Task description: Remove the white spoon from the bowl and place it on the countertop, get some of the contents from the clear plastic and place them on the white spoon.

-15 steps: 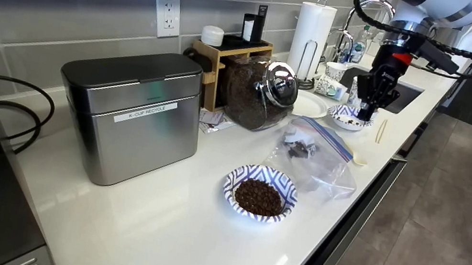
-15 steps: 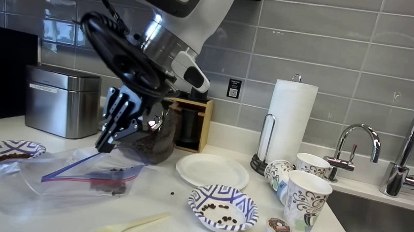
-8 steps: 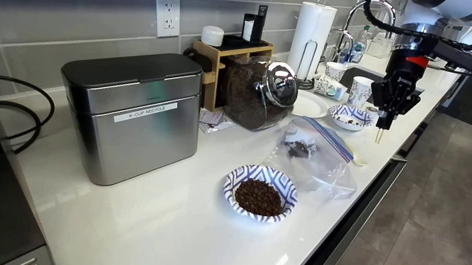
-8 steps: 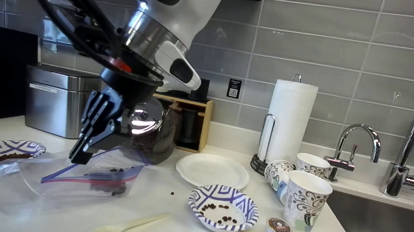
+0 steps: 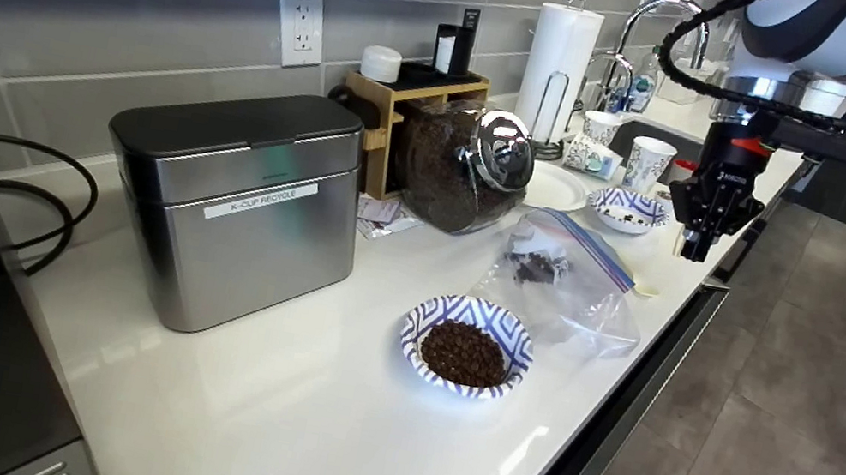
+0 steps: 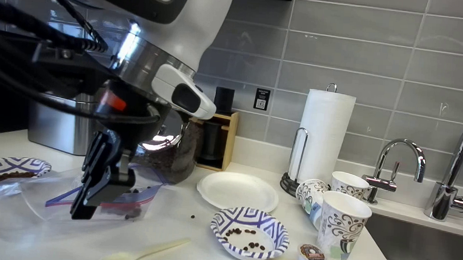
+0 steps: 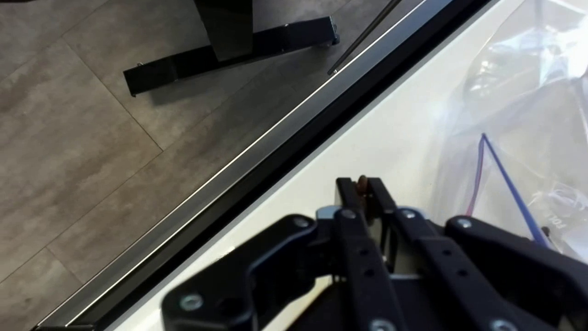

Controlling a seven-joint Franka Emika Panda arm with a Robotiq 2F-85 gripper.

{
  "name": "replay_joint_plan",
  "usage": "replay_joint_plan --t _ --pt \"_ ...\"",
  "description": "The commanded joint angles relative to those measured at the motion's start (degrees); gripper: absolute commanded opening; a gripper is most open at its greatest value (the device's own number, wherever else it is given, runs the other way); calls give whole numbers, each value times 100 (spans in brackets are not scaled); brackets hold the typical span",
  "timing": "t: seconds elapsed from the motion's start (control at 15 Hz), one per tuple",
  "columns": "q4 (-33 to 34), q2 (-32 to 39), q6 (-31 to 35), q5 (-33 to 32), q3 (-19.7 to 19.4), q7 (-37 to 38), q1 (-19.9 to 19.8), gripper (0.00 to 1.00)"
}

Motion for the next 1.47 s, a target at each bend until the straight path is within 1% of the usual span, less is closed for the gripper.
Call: replay_joint_plan --t 0.0,0.13,0.47,1.13,1.4 --pt "-442 -70 795 -176 19 156 -9 3" --pt "-562 -1 1203 -230 19 169 -12 3" --pt "-732 170 1864 -392 24 241 -11 3" --pt "-739 617 2645 -427 57 394 49 3" --pt "-718 746 2763 -366 83 387 95 3"
